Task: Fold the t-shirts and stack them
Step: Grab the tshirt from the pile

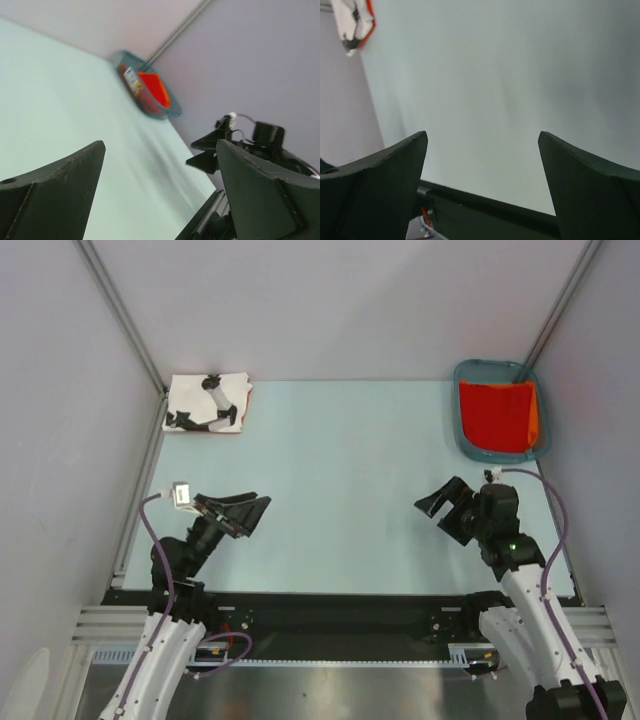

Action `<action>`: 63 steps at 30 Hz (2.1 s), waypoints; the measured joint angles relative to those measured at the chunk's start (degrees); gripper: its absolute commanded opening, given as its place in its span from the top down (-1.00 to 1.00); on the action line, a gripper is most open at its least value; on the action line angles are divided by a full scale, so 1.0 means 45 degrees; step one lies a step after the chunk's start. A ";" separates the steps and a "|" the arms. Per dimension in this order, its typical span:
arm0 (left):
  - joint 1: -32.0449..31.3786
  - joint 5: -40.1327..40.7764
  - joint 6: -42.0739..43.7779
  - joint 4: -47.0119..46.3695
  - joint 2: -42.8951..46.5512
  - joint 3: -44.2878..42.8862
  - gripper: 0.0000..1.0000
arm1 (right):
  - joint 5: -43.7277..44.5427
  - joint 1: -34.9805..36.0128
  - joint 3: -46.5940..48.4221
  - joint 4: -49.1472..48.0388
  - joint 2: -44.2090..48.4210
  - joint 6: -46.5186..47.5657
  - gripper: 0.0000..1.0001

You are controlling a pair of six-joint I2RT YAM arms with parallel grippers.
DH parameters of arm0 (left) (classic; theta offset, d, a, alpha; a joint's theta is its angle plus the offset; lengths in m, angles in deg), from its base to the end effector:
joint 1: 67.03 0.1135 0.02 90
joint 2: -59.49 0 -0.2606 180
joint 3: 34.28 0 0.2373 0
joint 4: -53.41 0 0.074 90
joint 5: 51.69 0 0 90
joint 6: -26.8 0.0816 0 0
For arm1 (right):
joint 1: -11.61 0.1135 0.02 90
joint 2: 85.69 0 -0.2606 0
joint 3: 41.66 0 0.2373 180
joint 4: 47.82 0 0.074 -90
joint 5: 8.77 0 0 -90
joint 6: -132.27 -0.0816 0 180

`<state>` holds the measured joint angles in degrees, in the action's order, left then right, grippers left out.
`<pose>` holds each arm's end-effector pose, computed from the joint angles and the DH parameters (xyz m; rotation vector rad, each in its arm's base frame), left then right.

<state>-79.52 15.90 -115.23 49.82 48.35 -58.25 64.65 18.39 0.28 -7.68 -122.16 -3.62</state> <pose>0.1290 -0.0604 0.2588 -0.1210 1.4024 -1.1991 0.1679 0.0434 0.2044 0.5950 2.1919 0.8224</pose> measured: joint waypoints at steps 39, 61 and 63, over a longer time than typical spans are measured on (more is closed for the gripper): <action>0.0903 -0.0403 0.3381 0.5620 -0.7261 -0.4983 -0.76 | 0.6572 -0.5736 2.1017 0.0466 -2.2110 0.6800 0.15; 0.0937 0.0301 0.4177 0.6713 -0.7436 -0.5537 -1.00 | 0.9972 -0.4425 2.2590 0.0821 -2.3654 0.9141 1.00; 0.0937 0.0588 0.3929 0.6790 -0.7422 -0.5537 -0.99 | 1.0316 -0.4245 2.3023 0.1127 -2.3508 0.9224 1.00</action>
<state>-75.30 18.54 -97.55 80.37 14.95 -83.16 111.07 -0.71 103.88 -2.61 -227.94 37.89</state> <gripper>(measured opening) 0.996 0.014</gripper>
